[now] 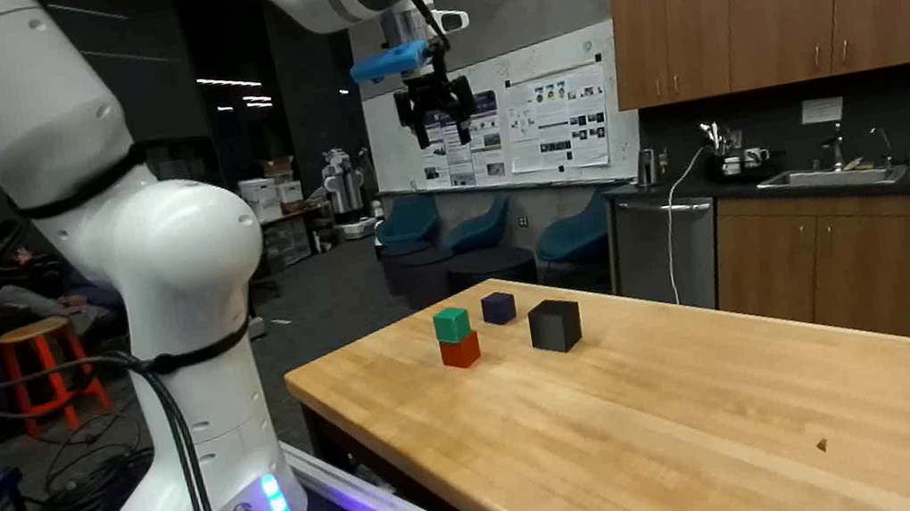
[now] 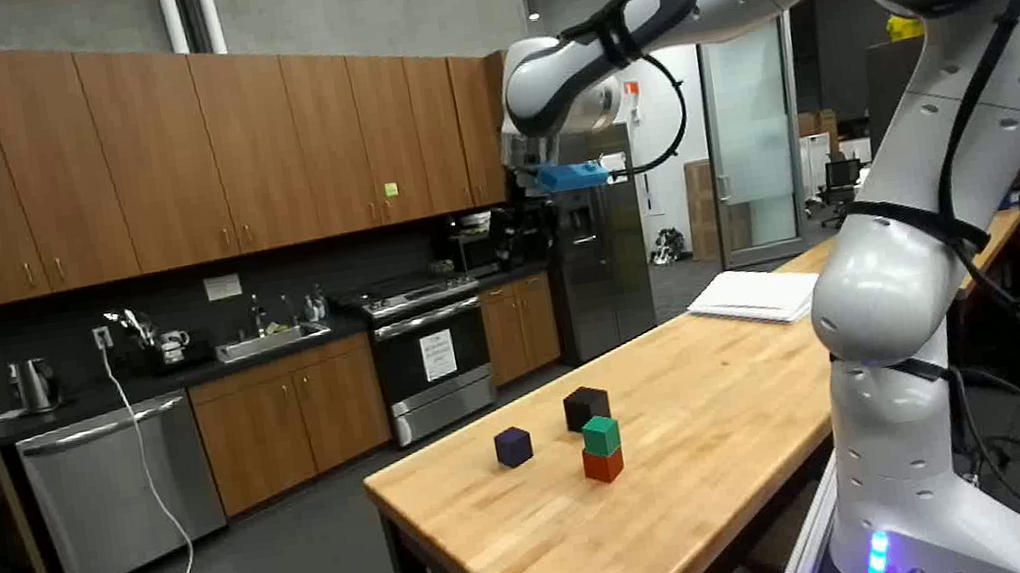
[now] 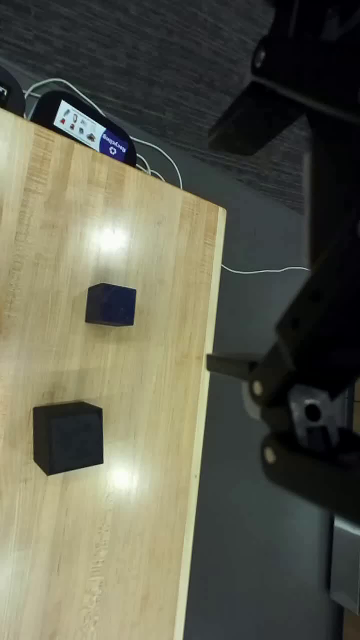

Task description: Stack the two black cubes and green cube

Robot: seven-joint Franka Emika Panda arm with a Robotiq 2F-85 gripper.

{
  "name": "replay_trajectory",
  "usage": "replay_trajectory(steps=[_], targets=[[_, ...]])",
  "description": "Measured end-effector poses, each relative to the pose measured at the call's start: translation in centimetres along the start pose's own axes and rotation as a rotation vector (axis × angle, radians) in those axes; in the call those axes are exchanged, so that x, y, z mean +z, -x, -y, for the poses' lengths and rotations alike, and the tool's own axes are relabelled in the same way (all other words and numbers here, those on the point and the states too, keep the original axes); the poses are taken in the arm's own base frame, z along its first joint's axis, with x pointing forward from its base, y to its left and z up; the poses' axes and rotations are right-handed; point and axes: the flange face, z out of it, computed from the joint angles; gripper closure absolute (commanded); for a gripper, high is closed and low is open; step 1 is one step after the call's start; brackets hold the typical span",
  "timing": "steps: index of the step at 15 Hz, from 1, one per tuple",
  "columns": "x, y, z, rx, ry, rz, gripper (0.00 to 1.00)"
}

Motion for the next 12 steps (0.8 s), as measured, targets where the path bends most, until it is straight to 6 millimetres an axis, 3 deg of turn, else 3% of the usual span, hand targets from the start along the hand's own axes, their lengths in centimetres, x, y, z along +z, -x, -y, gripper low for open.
replay_trajectory(steps=[7,12], targets=[[0.2,0.0,0.0,0.0,0.0,0.003,0.0],[2.1,-0.7,0.0,0.002,0.002,0.024,0.0]])
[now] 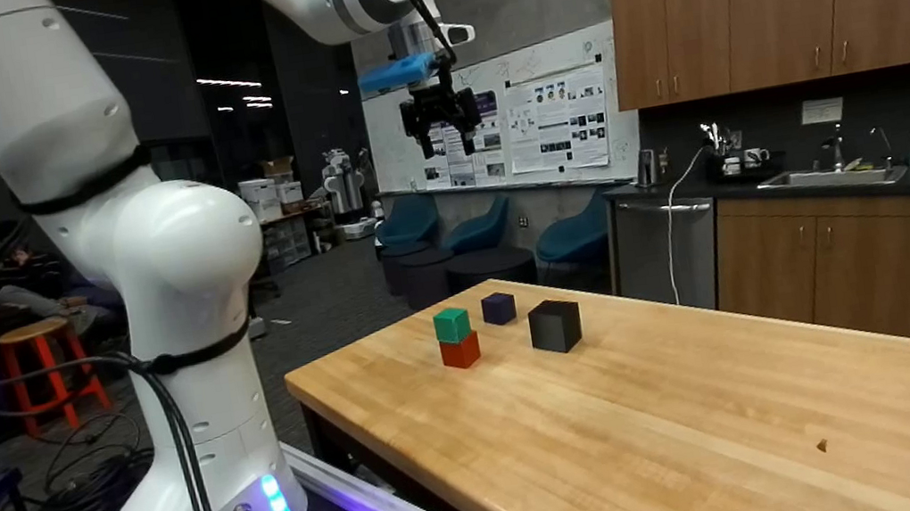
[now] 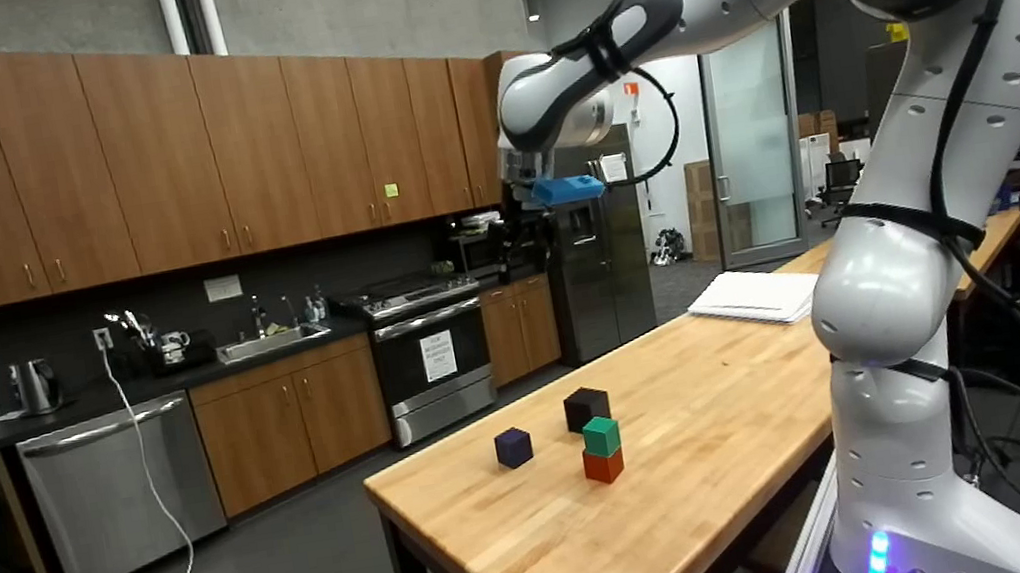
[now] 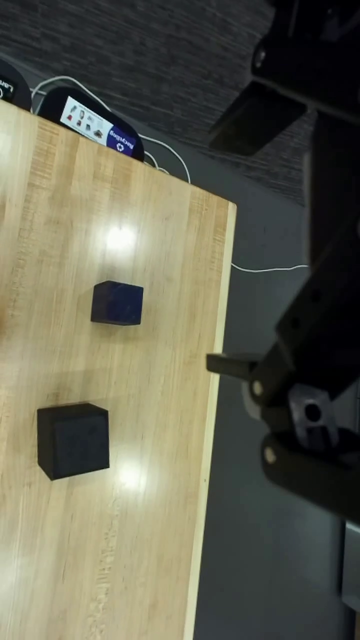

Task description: Stack the two black cubes and green cube

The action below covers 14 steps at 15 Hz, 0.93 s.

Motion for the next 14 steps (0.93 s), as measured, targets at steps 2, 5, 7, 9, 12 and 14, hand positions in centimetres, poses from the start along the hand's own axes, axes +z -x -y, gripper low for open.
replay_trajectory(steps=[2,5,7,9,12,14], targets=[[1.2,-0.7,-0.1,-0.002,0.005,-0.002,0.0],[3.5,-2.0,-0.3,-0.003,0.016,-0.003,0.0],[5.3,-2.9,-0.6,-0.006,0.025,-0.012,0.0],[7.4,-3.6,-0.8,-0.01,0.034,-0.019,0.0],[10.6,-4.2,-0.8,-0.012,0.034,-0.014,0.0],[12.6,-4.5,-0.8,-0.012,0.034,0.002,0.0]])
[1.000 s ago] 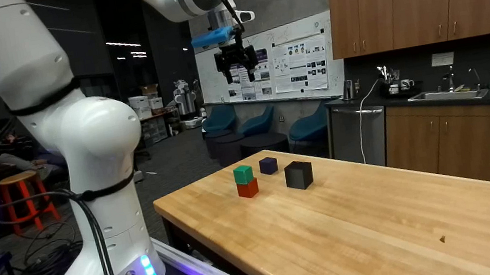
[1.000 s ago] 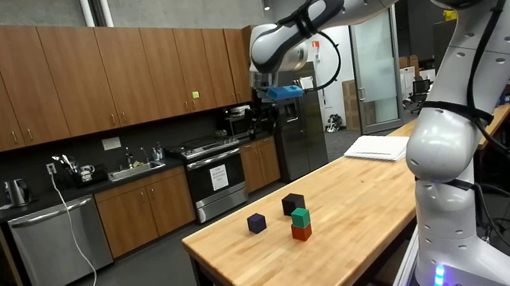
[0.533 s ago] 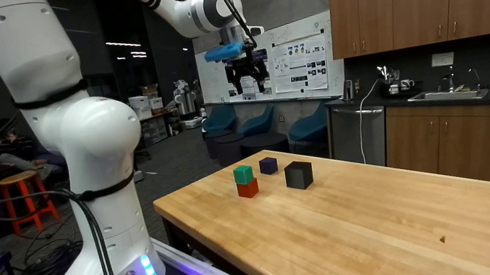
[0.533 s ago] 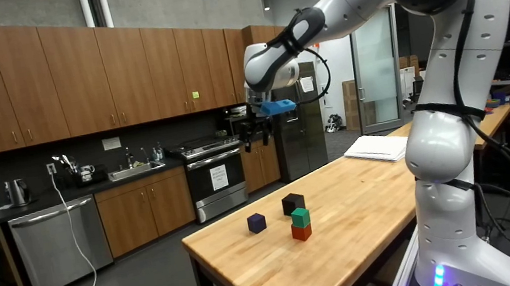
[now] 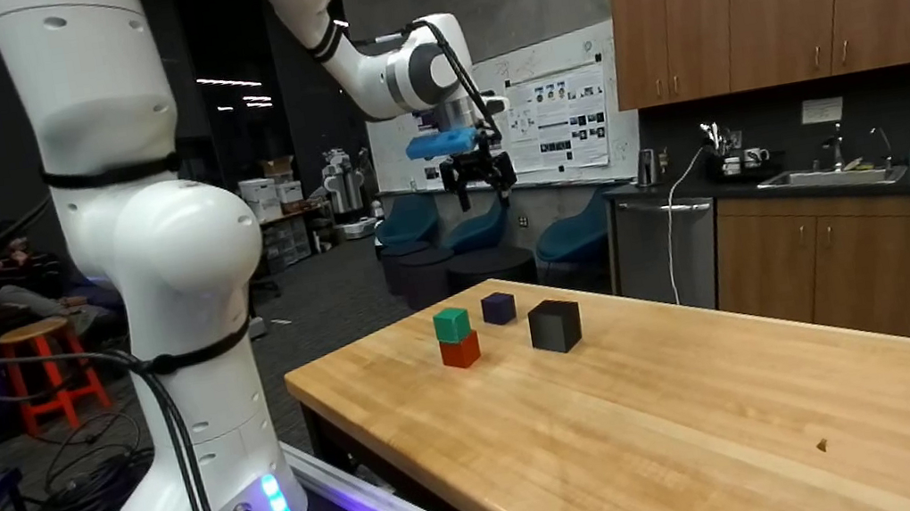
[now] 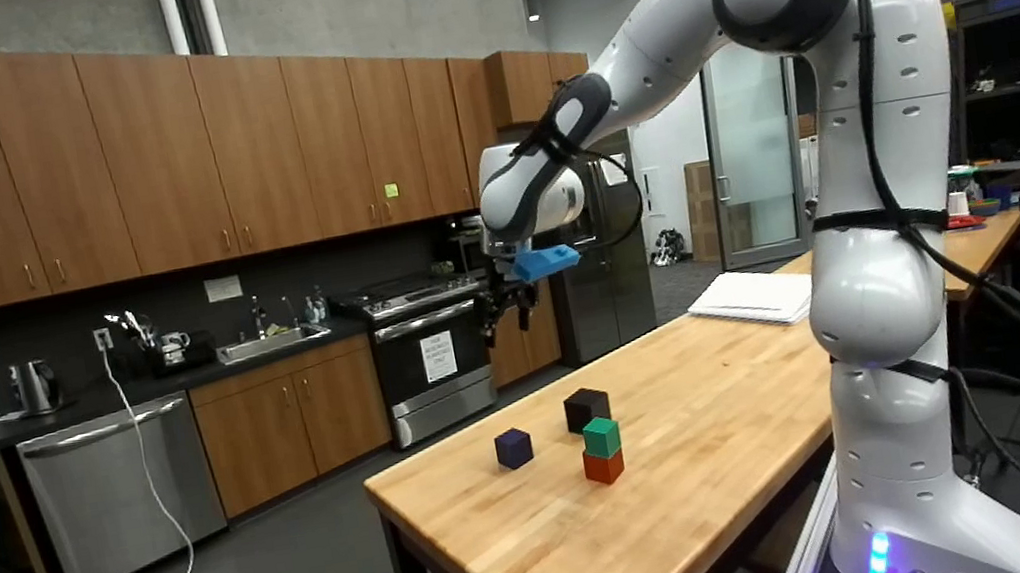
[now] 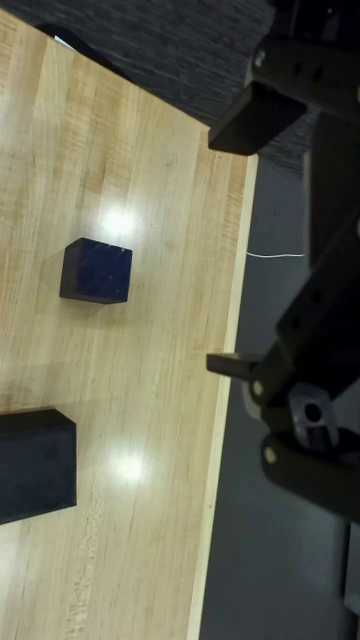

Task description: Stack the two black cubes and green cube

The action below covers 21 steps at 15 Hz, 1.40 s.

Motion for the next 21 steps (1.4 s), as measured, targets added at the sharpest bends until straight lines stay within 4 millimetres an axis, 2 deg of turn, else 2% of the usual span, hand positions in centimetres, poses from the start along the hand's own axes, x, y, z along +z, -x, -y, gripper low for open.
replay_trajectory(steps=[5,14,21], targets=[[4.1,-0.9,0.0,0.004,0.0,0.034,0.0],[9.2,-3.7,-0.3,0.043,-0.022,0.077,0.0],[13.9,-4.2,0.1,0.036,-0.03,0.136,0.0]])
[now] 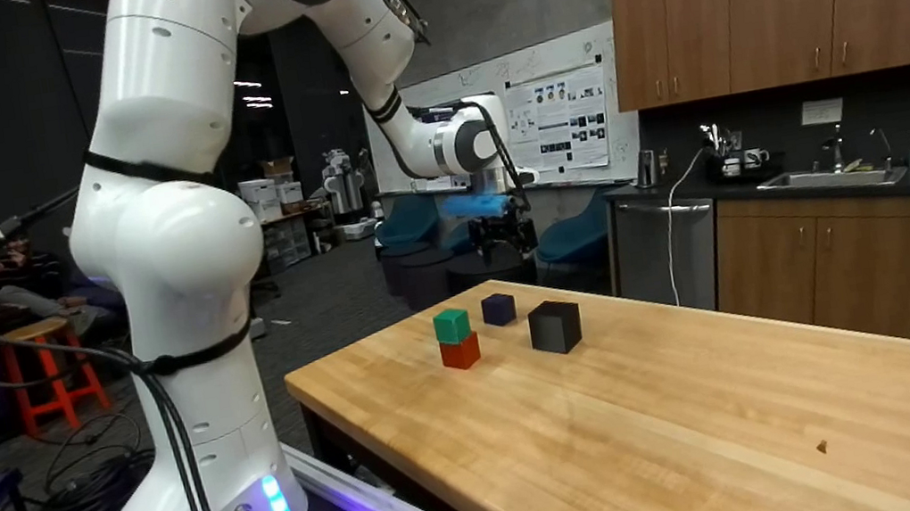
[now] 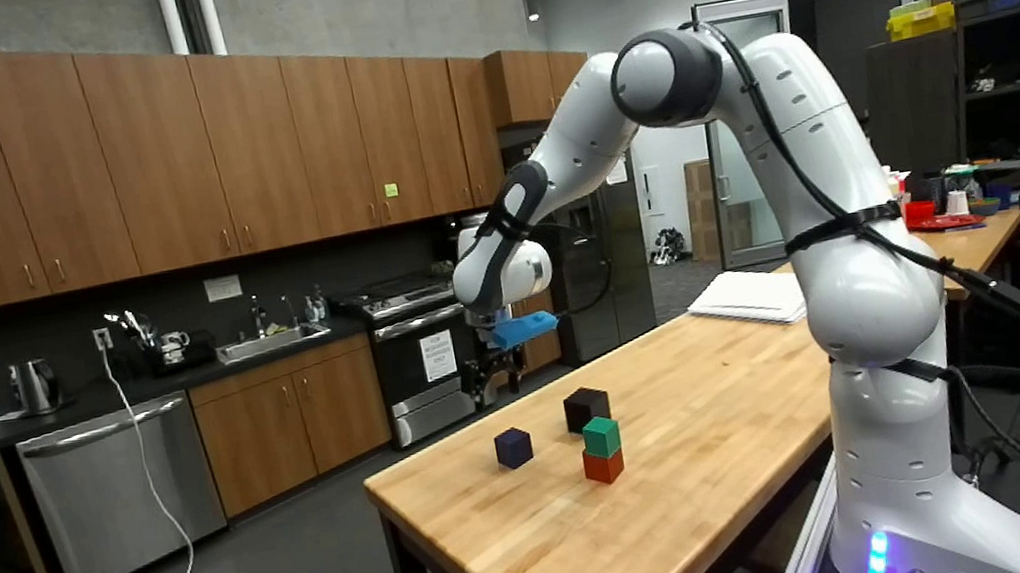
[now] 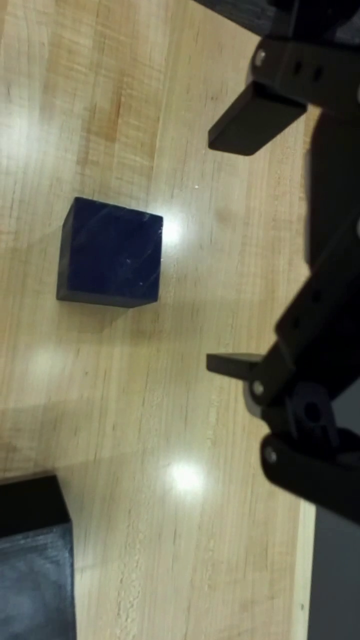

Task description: Stack the two black cubes and green cube

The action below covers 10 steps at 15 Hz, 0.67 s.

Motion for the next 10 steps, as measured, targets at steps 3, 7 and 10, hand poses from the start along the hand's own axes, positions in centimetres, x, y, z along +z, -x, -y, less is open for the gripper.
replay_trajectory(steps=[3,7,10], targets=[[1.9,-0.3,0.6,-0.009,-0.004,0.024,0.0],[4.0,-0.3,0.9,-0.014,-0.006,0.052,0.0],[5.5,0.0,0.8,-0.012,-0.005,0.077,0.0]])
